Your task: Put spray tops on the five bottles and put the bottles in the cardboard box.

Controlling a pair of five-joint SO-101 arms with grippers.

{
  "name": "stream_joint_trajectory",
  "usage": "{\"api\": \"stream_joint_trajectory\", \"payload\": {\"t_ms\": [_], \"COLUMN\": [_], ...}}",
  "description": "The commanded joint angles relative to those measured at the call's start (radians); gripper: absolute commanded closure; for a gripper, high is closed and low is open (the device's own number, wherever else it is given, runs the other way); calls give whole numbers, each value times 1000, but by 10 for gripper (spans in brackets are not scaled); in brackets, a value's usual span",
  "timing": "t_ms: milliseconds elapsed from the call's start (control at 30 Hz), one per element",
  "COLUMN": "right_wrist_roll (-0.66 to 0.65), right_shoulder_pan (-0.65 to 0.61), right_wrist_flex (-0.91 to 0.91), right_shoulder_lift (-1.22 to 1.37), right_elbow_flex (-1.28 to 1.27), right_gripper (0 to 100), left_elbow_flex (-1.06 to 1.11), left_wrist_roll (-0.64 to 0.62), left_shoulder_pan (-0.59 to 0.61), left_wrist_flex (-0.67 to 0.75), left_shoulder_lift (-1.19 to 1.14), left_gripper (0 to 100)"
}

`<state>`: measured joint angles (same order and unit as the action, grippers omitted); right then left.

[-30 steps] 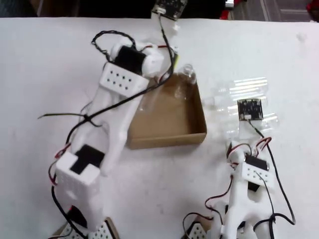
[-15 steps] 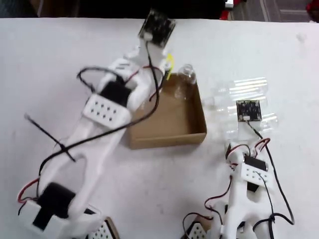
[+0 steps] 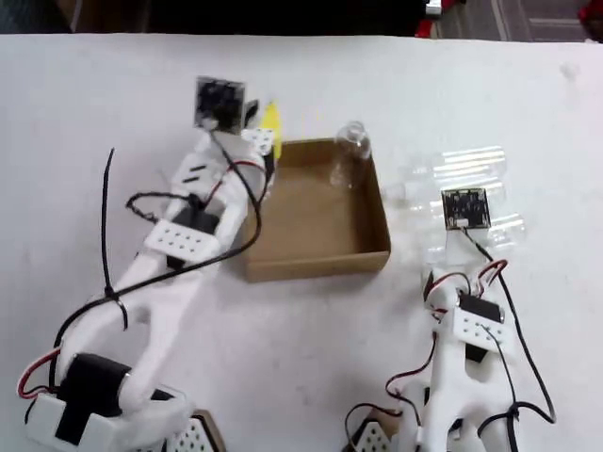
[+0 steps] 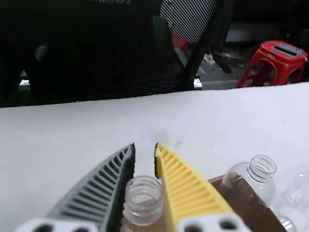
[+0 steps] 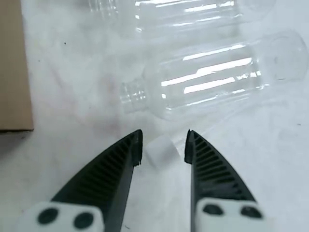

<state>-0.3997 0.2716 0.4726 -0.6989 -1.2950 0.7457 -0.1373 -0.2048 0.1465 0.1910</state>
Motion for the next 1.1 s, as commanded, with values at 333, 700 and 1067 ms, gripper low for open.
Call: {"api": "stream_joint_trajectory", "payload": {"t_ms": [333,700,1067], "right_wrist_roll": [-9,-9,-9], "right_shoulder_pan": [-10,-10,-10], "right_wrist_flex": [-21,-21,-21], "right_shoulder_lift": [2,2,2], "right_elbow_flex": [5,3,3], "right_gripper": [872,872,872], "left_elbow_flex": [103,31,-95], "left_wrist_roll": [176,130,133], "left_shoulder_pan": [33,-5,7], "left_wrist_flex": [198,199,199], "left_shoulder_lift": [51,-56,-237], "left_gripper": [954,954,954]}}
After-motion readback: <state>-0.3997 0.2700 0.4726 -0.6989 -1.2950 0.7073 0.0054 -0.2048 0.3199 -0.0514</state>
